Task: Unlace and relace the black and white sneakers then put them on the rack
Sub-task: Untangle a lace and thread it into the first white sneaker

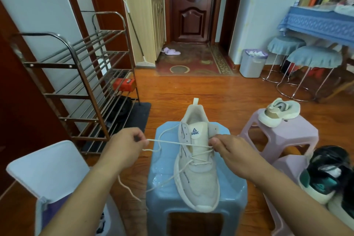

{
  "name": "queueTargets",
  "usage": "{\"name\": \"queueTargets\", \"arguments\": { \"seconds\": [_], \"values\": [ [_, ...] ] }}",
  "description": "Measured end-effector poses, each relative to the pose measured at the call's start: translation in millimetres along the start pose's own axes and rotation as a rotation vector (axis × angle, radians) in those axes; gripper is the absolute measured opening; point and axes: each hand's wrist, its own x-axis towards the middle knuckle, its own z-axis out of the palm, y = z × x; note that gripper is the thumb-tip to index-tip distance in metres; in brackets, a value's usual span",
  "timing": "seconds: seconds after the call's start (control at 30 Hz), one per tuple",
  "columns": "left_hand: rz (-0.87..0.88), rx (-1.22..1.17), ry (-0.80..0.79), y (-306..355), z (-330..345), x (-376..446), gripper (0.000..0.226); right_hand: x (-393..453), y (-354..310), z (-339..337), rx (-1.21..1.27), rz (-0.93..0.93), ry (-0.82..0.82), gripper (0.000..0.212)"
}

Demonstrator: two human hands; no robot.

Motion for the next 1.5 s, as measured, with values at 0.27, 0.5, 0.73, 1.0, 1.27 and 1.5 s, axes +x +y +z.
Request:
{"name": "queueTargets", "arguments": {
  "seconds": [0.27,0.5,0.73,1.0,1.27,1.5],
  "values": [
    [0.287,-0.564,0.135,46,5,-36,0.014,-4,-32,-1,0.091,-0.097,0.321,0.041],
    [0.489,-0.515,-0.453,77,14,-62,0.015,-15,-64,-22,1.170,-0.064,-0.229,0.048],
    [0.424,-0.407,-0.577,69,21,-56,0.011,-19,-44,-48,1.800,0.236,-0.060,0.015],
    [0.472,-0.376,-0.611,74,31,-64,0.017,-33,-51,-27,1.087,0.312,-0.286,0.045],
    [0.452,-0.289,-0.756,76,33,-63,0.015,-16,-14,-47,1.960,0.336,0.071,0.026],
    [0.456,-0.315,-0.885,75,39,-65,0.018,-2,38,-55,1.390,0.562,0.485,0.020]
  ]
}}
